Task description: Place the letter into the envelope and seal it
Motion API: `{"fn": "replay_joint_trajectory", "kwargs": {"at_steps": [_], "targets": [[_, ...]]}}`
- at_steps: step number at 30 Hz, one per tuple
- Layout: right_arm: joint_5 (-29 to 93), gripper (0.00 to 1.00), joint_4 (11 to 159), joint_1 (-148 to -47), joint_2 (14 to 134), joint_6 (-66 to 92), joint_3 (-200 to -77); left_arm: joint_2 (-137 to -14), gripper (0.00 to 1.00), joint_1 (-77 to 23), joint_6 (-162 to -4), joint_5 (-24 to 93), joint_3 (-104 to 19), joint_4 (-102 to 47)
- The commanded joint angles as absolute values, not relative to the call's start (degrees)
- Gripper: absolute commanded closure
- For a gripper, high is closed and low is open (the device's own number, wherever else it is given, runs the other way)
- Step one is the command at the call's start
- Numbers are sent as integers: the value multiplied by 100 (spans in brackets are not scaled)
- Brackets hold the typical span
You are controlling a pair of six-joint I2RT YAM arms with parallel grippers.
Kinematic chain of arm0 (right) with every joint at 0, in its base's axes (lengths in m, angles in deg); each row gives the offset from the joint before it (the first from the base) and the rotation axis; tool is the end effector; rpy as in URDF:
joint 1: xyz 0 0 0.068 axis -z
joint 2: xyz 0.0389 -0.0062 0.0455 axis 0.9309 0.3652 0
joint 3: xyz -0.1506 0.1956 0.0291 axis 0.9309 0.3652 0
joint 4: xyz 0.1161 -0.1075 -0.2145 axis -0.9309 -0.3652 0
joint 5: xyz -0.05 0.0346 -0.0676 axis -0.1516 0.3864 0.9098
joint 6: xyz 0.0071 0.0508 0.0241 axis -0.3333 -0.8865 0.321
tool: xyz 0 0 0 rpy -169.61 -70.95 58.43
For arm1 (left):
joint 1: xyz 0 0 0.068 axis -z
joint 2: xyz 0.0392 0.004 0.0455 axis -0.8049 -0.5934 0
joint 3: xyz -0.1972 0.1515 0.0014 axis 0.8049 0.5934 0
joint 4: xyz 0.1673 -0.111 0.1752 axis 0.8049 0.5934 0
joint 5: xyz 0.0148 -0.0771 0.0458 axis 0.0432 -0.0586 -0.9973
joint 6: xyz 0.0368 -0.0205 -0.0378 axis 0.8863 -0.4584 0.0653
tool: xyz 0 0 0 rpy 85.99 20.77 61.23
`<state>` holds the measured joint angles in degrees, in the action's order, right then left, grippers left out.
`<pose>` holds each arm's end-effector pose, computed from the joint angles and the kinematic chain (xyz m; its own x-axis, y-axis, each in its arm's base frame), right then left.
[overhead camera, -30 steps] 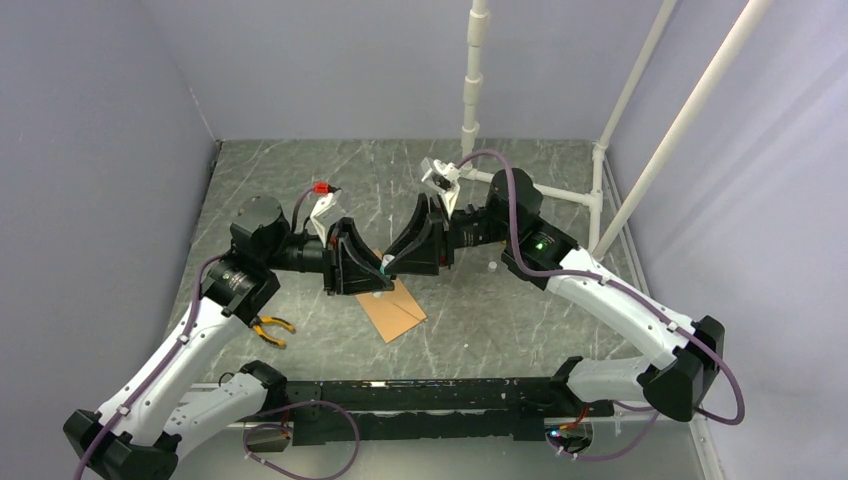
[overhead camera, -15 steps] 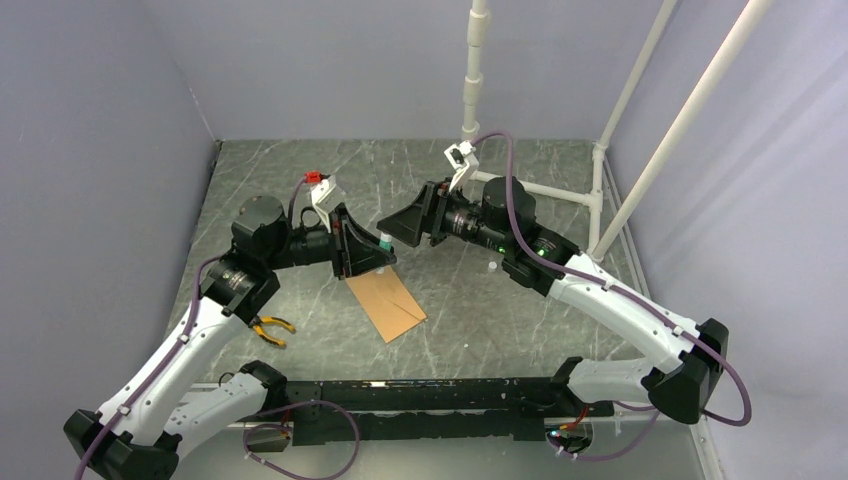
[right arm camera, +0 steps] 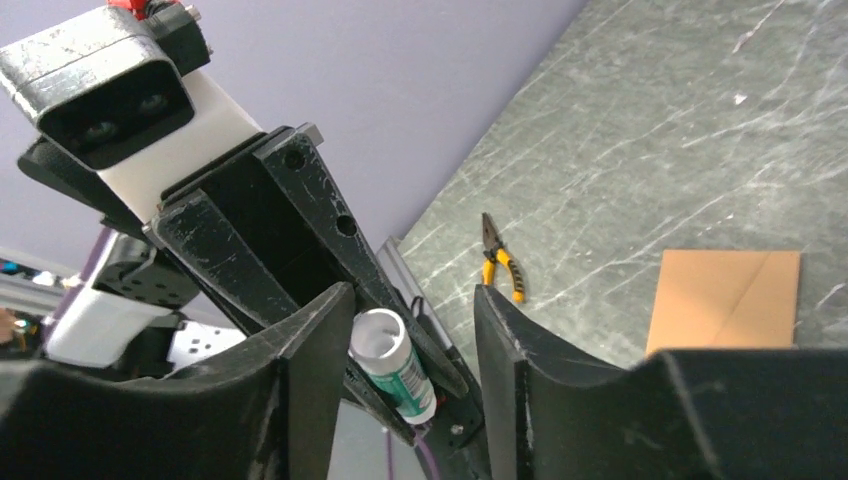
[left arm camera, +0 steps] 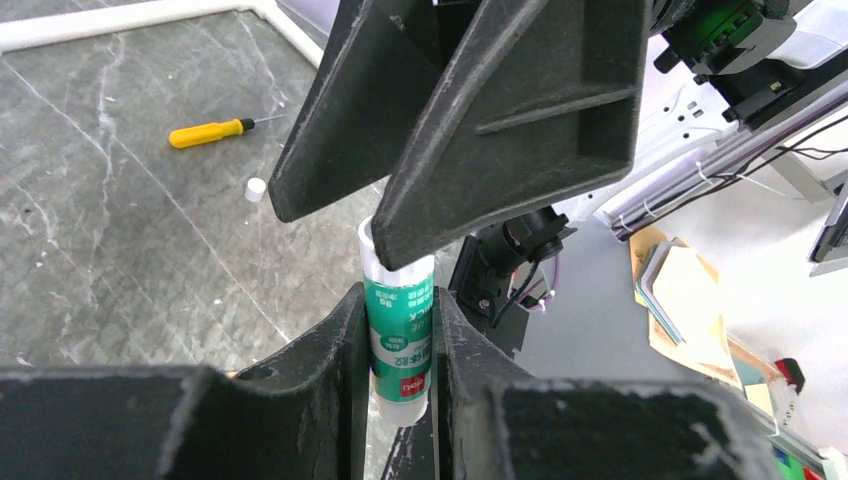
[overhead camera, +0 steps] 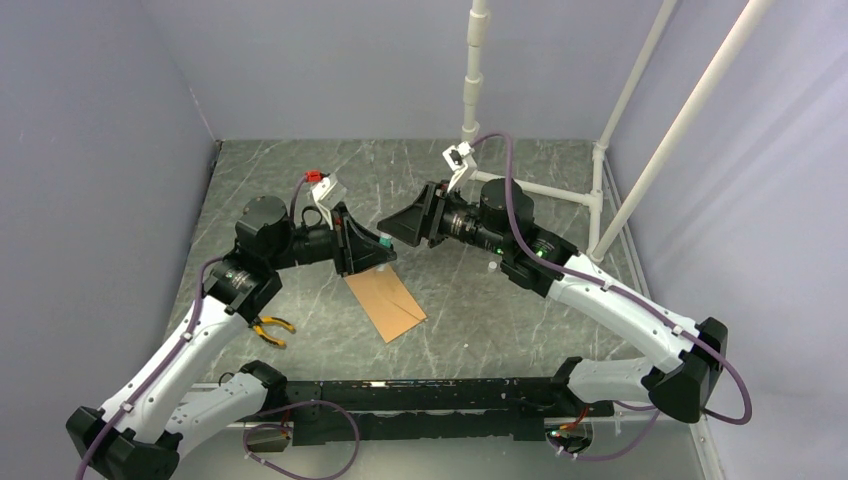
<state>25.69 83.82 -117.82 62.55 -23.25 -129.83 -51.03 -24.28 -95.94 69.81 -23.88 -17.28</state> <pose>0.1897 0.2346 0.3774 -0.6426 0.2685 -0.7176 -0.6173 0.3734 0.6925 0.1791 -0.1318 0.3598 -0.4799 -0.0802 -0.8737 0.8279 0.2882 -0.4812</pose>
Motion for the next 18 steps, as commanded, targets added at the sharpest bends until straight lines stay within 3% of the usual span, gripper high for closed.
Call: {"fn": "replay_joint_trajectory", "kwargs": {"at_steps": [1,6,10,13,18], "targets": [[2398,56,8334,-11815,6350,-2249,-13261,-5049,97,-2442,-9661,6927,-2423,-1989],[2209,61,8346,-11815,6342,-2193,-13290,-5005,97,-2442,-9700,6900,-2424,-1987],[1994,47,8406,-11820,6332,-2194,-13299,-5010,98,-2442,-9701,6909,-2424,-1987],[1887,44,8525,-11815,6315,-2210,-13228,-5055,98,-2442,-9697,6909,-2439,-1961],[1763,54,8480,-11815,6383,-2156,-13249,-5050,98,-2442,-9713,6880,-2442,-1980]]}}
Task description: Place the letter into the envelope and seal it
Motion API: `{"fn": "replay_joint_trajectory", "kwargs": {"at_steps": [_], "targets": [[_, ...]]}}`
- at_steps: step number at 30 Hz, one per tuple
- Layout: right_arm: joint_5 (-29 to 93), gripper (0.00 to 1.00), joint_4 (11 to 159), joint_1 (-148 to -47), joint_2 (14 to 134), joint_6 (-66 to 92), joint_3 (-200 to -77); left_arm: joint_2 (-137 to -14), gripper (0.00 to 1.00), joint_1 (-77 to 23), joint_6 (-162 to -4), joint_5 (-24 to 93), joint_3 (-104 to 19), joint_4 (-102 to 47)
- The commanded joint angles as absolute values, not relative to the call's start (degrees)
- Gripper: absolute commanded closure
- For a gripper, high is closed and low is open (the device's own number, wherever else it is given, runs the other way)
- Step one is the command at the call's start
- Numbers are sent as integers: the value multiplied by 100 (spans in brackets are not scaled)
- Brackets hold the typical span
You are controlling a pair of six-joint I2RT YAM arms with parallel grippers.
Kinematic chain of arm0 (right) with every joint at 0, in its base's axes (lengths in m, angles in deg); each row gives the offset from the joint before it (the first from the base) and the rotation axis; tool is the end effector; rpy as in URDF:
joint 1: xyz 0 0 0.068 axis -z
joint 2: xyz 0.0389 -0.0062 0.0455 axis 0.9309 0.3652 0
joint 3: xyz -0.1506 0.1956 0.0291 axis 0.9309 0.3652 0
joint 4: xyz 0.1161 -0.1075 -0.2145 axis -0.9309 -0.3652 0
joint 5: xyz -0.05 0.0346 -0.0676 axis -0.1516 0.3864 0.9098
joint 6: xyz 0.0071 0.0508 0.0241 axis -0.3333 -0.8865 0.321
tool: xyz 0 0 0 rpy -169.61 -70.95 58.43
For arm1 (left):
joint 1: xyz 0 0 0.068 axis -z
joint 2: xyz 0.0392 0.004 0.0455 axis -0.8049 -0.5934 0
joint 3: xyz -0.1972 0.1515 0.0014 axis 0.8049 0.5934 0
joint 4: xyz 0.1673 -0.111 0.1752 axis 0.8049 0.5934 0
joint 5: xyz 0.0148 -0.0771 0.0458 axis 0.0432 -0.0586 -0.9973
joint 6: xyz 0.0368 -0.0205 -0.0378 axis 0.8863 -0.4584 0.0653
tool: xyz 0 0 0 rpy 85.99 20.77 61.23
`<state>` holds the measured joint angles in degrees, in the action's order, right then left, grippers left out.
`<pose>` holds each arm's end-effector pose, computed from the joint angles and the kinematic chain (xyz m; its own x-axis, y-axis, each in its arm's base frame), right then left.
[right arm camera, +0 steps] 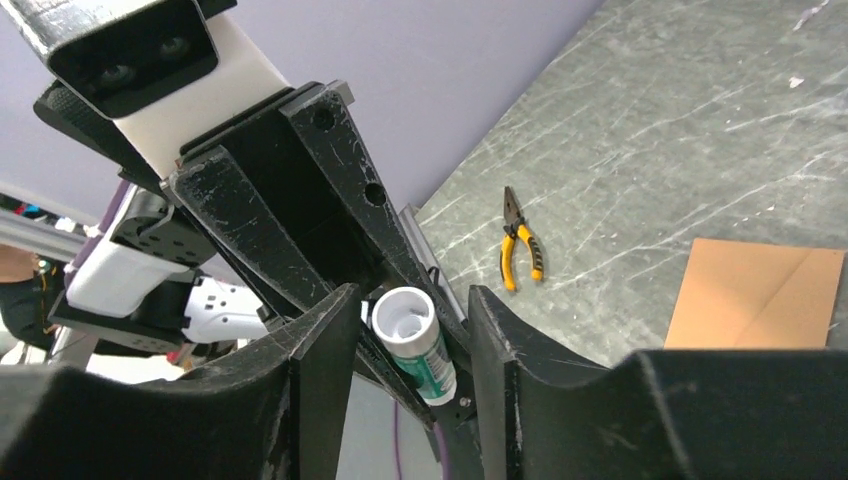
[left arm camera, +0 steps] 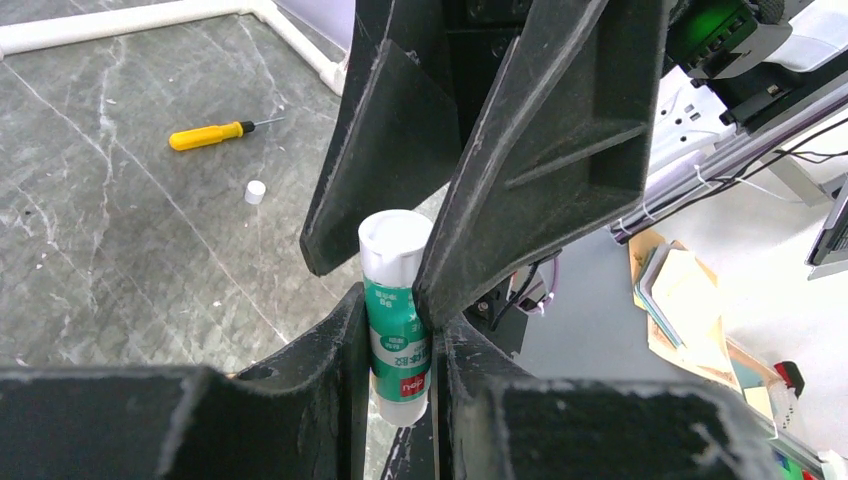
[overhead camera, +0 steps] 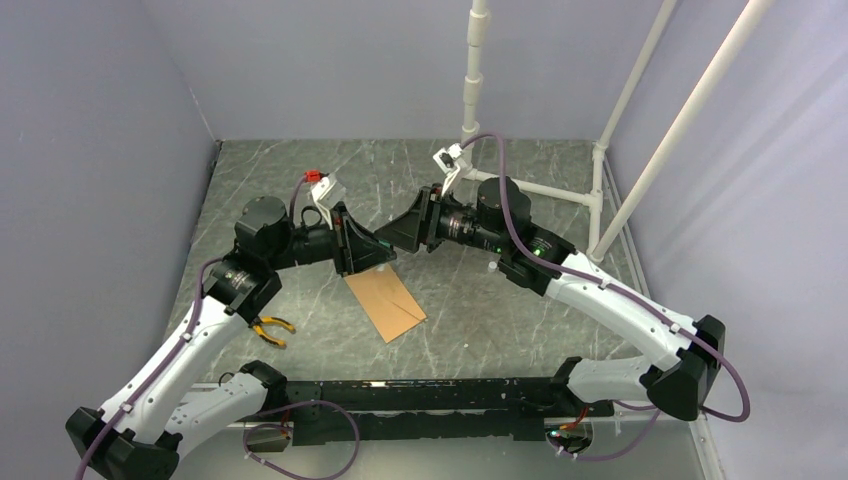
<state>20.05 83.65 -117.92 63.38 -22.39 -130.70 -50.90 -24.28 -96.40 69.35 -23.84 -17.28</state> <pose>0.1878 0.2390 0.3786 -0.6617 0.2005 -0.7225 -0.6563 0.3110 0.6874 0.1790 -0.1315 0.3600 -0.4843 -0.0864 -0.8706 0.8225 0.2941 -0.4868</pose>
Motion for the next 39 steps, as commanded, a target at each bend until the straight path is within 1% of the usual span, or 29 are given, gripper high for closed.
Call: {"fn": "replay_joint_trajectory", "kwargs": {"at_steps": [1,5,7,8,10,11,13,15,17,18,20,21,22,23,24,25,26,27,29,32,35,39], "targets": [[1779,60,8465,-11815,6384,-2149,-13248,-5040,98,-2446,-9713,6876,-2442,-1978],[1863,87,8466,-11815,6321,-2097,-13215,-4996,98,-2442,-9700,6998,-2425,-1994],[1879,97,8488,-11808,6261,-1993,-13204,-4984,98,-2442,-9688,7226,-2403,-2019],[1856,100,8520,-11807,6222,-1889,-13197,-4986,97,-2443,-9676,7399,-2398,-2033],[1540,100,8761,-11783,6123,-1538,-13147,-4999,97,-2442,-9619,7927,-2425,-2054],[1164,100,8976,-11756,6054,-1296,-13085,-5010,97,-2442,-9584,8249,-2443,-2063],[20,100,9448,-11714,5986,-805,-12978,-5036,98,-2442,-9541,8837,-2482,-2093],[-1408,100,9782,-11710,5959,-177,-12929,-5047,97,-2447,-9507,9281,-2484,-2167],[-2475,100,9937,-11710,5963,131,-12921,-5040,98,-2442,-9530,9548,-2487,-2248],[-2847,100,9686,-11710,6014,408,-13028,-5046,97,-2442,-9560,9677,-2486,-2333],[-3250,100,8567,-11711,6177,1190,-13528,-5062,98,-2442,-9627,9793,-2502,-2433],[-3183,100,8027,-11710,6242,1448,-13691,-5077,98,-2442,-9634,9798,-2517,-2447],[-2799,99,7812,-11712,6284,1519,-13799,-5082,98,-2443,-9622,9711,-2531,-2431],[-2410,83,7648,-11711,6292,1494,-13857,-5083,98,-2442,-9599,9612,-2542,-2394],[-1808,60,7574,-11710,6252,1388,-13873,-5083,98,-2442,-9563,9507,-2559,-2344],[-1168,39,7555,-11710,6191,1231,-13850,-5076,97,-2442,-9534,9347,-2581,-2284],[-341,27,7576,-11711,6086,1004,-13794,-5071,98,-2442,-9497,9088,-2604,-2186],[500,21,7615,-11710,5987,794,-13713,-5059,98,-2442,-9461,8816,-2631,-2086],[2059,16,7677,-11710,5690,294,-13467,-5050,98,-2447,-9446,8030,-2690,-1859],[3661,15,7937,-11739,5190,-374,-12899,-4982,98,-2442,-9919,6193,-2692,-1617],[4683,16,8337,-11974,4841,-649,-12253,-4884,97,-2442,-10673,4524,-2618,-1558],[5519,18,8012,-12509,5169,-505,-12361,-4762,98,-2442,-11662,3443,-2671,-1230]]}}
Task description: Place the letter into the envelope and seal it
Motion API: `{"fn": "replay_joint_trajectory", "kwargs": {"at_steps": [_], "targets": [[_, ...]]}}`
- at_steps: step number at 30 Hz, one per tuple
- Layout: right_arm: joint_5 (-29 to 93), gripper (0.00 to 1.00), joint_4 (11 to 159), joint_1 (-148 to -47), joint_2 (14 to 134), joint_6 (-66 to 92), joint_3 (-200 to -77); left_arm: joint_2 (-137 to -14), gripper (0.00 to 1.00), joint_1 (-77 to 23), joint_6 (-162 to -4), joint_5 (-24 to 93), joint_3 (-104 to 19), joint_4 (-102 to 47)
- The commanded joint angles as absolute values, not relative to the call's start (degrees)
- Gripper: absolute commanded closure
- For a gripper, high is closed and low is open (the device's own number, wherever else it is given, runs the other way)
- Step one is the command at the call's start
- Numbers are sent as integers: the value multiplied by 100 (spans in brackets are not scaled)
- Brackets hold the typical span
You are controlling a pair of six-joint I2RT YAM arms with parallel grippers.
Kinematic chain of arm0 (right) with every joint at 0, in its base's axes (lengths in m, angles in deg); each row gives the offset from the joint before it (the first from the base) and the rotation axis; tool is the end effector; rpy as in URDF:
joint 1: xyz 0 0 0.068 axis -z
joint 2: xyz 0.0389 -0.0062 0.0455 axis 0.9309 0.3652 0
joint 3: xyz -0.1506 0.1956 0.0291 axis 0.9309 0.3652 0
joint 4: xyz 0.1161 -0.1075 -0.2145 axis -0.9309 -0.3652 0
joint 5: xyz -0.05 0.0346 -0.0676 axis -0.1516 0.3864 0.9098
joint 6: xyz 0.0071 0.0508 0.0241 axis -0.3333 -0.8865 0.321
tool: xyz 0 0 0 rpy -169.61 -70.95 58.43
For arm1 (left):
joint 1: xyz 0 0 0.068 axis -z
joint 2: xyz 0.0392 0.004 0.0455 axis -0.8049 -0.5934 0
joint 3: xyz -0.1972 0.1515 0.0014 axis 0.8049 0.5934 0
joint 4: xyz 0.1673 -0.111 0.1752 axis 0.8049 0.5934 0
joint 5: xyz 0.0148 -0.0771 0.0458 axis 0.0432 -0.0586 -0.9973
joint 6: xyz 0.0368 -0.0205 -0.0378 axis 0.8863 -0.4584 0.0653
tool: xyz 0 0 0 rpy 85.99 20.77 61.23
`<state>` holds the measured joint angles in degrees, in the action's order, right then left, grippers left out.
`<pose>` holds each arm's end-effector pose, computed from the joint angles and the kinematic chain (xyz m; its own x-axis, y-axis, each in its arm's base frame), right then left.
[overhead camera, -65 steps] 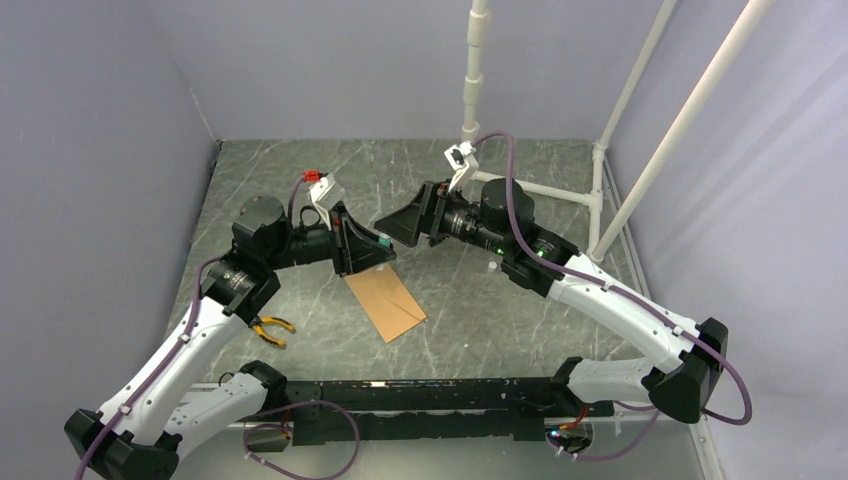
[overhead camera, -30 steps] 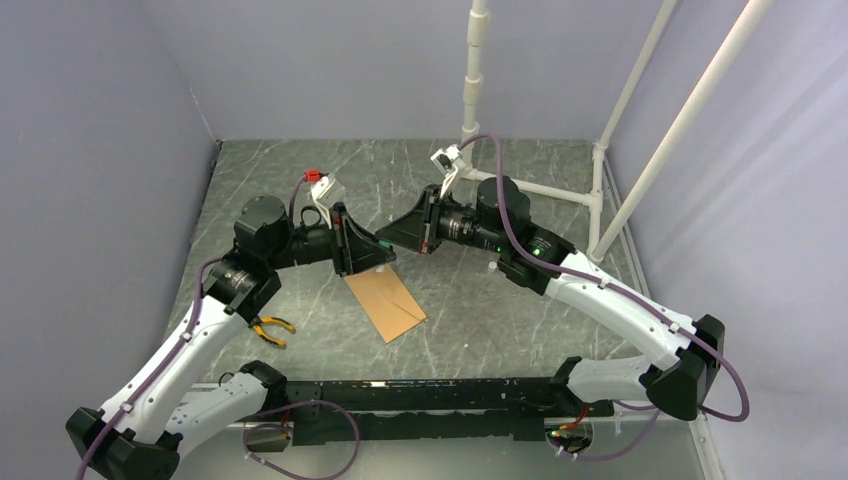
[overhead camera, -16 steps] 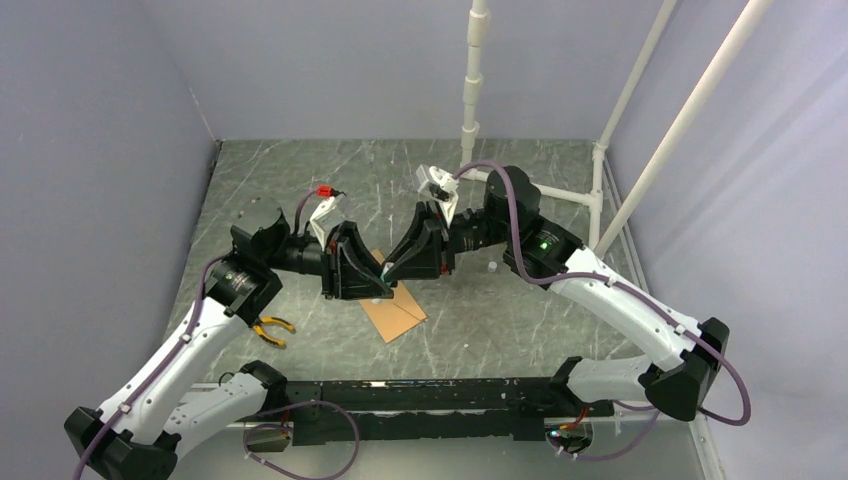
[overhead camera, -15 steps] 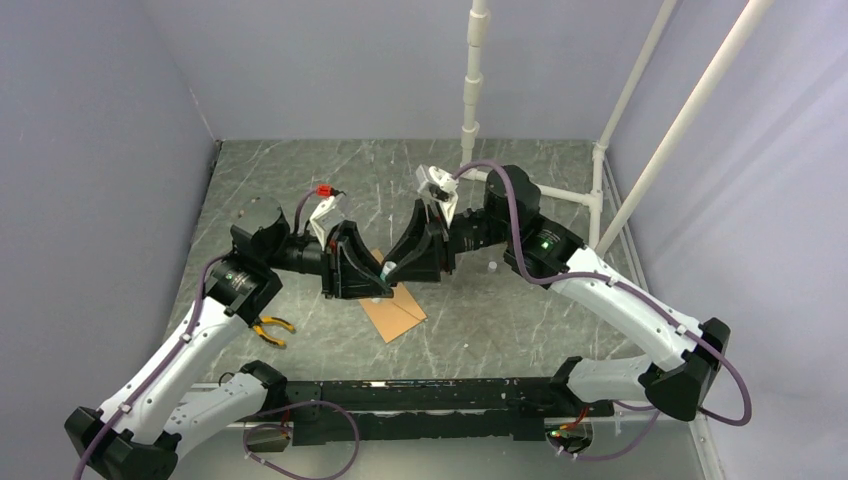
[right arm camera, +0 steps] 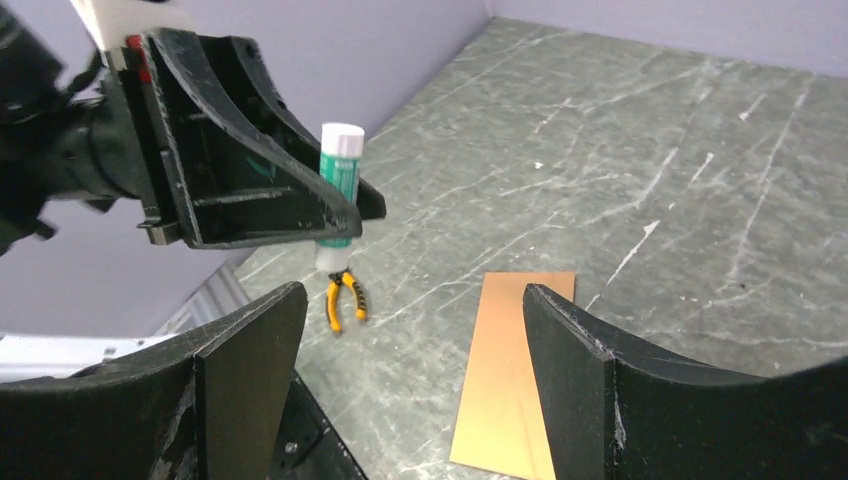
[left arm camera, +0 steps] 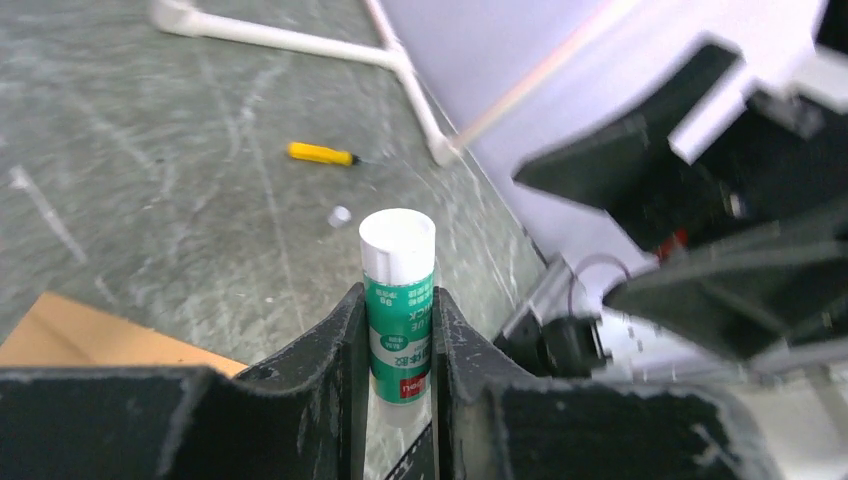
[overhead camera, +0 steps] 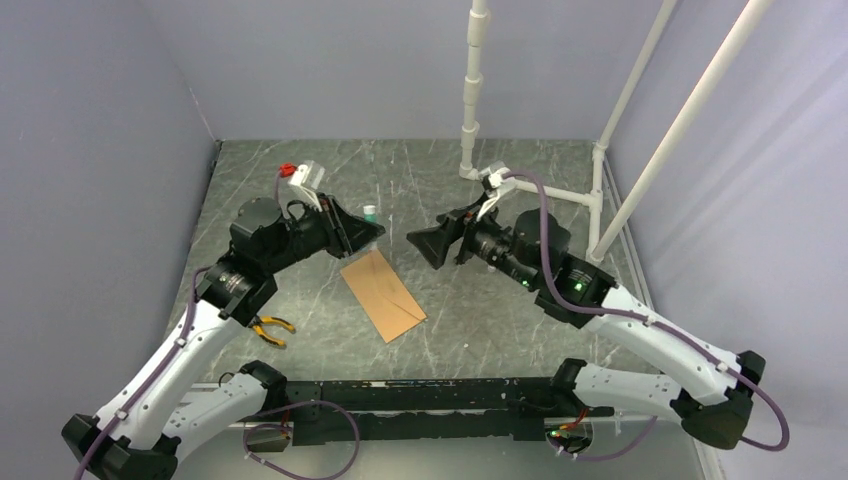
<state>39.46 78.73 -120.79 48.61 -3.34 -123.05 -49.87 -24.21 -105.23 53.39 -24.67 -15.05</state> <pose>0.1492 0.1924 0.3858 -0.3314 0.2112 -0.9196 -0.7164 0.5779 0.3909 0.1837 -0.1241 0.3640 -0.5430 -0.2679 -0.7958 0.6376 0.4852 -0.5984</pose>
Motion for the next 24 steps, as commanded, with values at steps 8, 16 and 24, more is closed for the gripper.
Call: {"fn": "replay_joint_trajectory", "kwargs": {"at_steps": [8,16,24], "targets": [[5666,18,8159,-13418,6251,35,-13120,-4907,98,-2442,-12600,3327,-3218,-183],[5792,23,8802,-13572,6682,155,-13430,-4891,98,-2442,-12940,3654,-3058,-268],[5881,41,8638,-13572,6999,326,-13772,-4819,98,-2442,-13109,3946,-3038,-409]]}}
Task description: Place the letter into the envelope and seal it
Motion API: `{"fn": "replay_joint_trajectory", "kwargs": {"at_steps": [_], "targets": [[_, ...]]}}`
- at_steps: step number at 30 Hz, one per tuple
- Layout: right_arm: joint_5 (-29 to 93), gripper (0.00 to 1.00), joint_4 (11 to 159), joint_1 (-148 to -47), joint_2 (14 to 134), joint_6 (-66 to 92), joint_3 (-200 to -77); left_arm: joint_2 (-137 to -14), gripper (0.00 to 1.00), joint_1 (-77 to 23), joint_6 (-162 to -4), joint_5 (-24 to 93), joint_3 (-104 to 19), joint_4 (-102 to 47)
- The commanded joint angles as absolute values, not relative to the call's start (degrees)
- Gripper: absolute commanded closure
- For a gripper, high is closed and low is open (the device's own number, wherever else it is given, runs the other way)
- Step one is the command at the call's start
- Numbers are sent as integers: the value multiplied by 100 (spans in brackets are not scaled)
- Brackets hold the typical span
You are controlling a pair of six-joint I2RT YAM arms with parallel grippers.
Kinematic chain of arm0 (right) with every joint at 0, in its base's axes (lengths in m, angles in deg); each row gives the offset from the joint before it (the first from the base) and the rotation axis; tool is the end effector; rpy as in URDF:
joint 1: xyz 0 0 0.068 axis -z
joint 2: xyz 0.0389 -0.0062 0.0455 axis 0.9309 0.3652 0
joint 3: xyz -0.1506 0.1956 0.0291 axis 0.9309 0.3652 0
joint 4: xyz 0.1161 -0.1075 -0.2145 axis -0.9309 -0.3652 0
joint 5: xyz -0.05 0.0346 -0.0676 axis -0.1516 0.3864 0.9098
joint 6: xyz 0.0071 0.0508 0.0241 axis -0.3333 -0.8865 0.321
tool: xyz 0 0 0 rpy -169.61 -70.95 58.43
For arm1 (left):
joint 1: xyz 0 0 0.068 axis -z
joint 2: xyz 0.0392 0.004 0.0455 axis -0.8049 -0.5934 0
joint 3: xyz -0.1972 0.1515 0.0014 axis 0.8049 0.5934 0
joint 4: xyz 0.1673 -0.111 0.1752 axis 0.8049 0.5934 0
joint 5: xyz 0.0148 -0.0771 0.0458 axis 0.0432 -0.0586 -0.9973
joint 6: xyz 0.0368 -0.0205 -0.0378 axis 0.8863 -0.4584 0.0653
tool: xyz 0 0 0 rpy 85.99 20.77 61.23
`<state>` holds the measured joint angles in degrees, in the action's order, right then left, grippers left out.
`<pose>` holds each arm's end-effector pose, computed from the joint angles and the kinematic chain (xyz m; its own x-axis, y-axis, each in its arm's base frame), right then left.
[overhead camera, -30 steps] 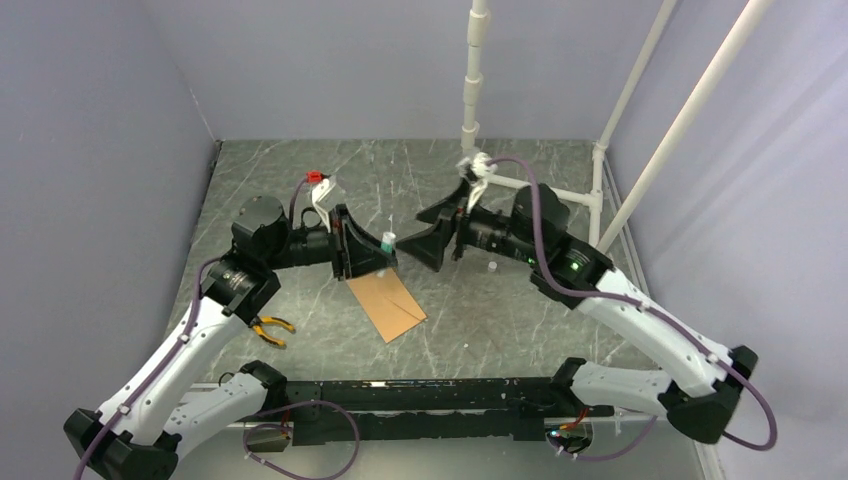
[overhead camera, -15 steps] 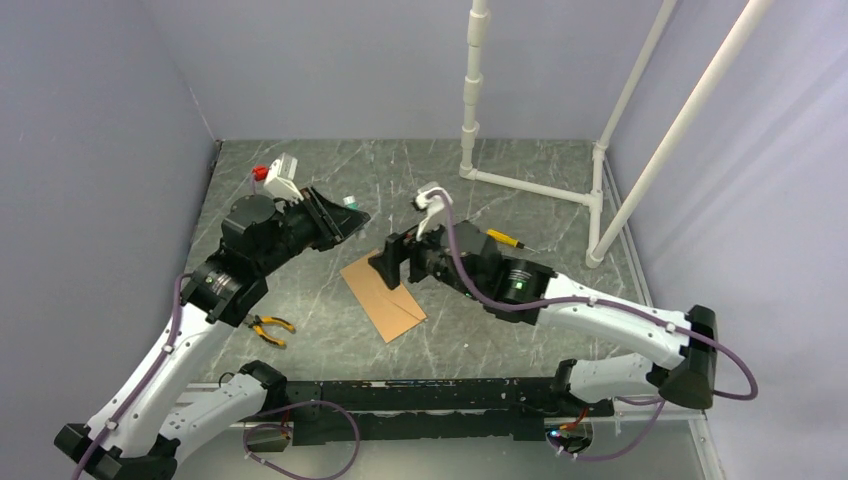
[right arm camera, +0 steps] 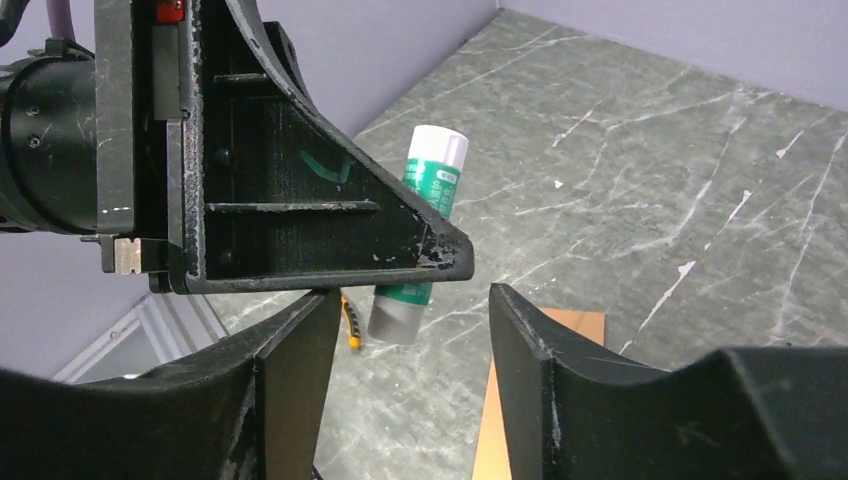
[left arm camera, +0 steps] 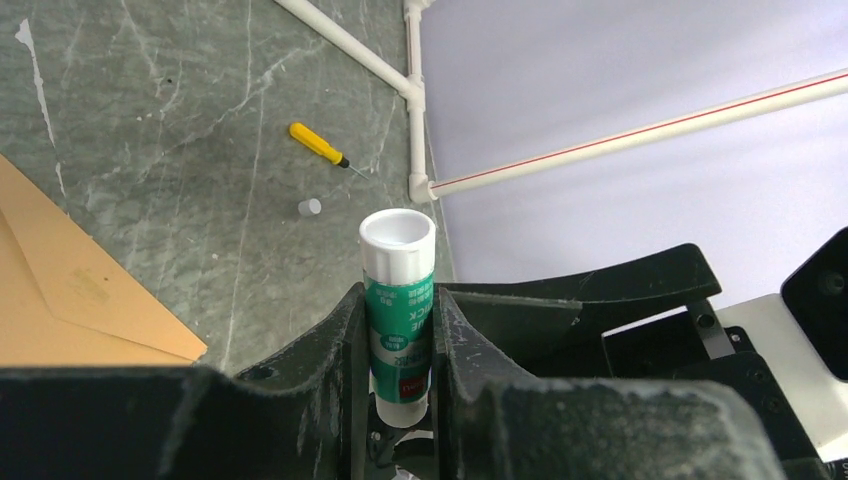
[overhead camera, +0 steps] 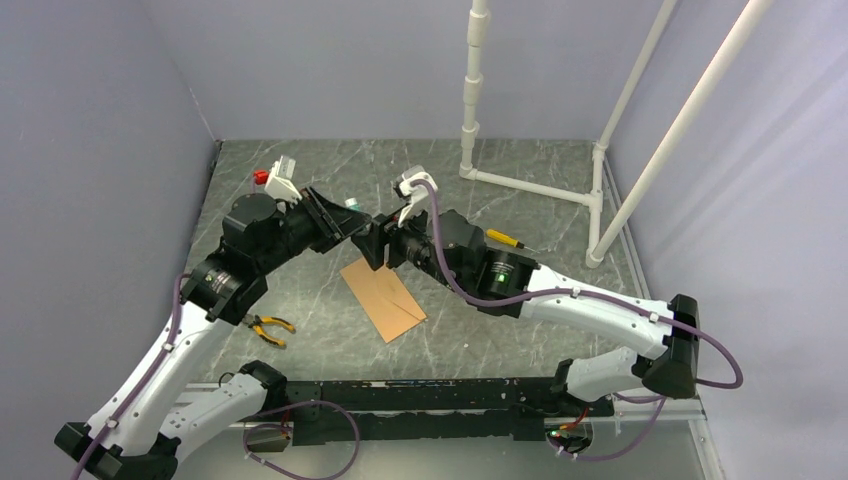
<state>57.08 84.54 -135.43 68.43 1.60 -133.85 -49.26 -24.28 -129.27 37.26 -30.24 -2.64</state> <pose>0.1390 0.2945 0.3744 -0.2708 0.1189 -0.9553 -0.7073 0.6485 0.2813 0.1801 -0.1098 0.3758 -0.6448 -0.5949 -0.4799 0.1823 0.4901 -0.8524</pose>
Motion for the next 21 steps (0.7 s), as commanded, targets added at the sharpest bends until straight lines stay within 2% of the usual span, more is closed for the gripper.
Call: {"fn": "replay_joint_trajectory", "kwargs": {"at_steps": [1,7,10,12,14,16,18,21], "targets": [[5889,45,8635,-13566,7024,321,-13794,-4813,98,-2444,-13114,3973,-3047,-426],[5919,81,8403,-13570,7118,377,-13927,-4746,96,-2442,-13133,4025,-3101,-337],[5769,98,8282,-13568,7067,494,-13915,-4731,85,-2443,-13067,4054,-3208,-239],[5654,100,8265,-13559,6955,701,-13813,-4744,70,-2446,-12963,4076,-3312,-124],[5390,100,8294,-13508,6793,946,-13644,-4757,44,-2448,-12848,4048,-3471,124],[4741,100,8297,-13418,6588,1202,-13444,-4764,28,-2450,-12635,4095,-3596,291],[4254,100,8221,-13324,6373,1492,-13255,-4802,20,-2450,-12420,4252,-3741,469],[3713,100,7966,-13223,6149,1808,-13174,-4942,15,-2451,-12071,4640,-4006,797]]}}
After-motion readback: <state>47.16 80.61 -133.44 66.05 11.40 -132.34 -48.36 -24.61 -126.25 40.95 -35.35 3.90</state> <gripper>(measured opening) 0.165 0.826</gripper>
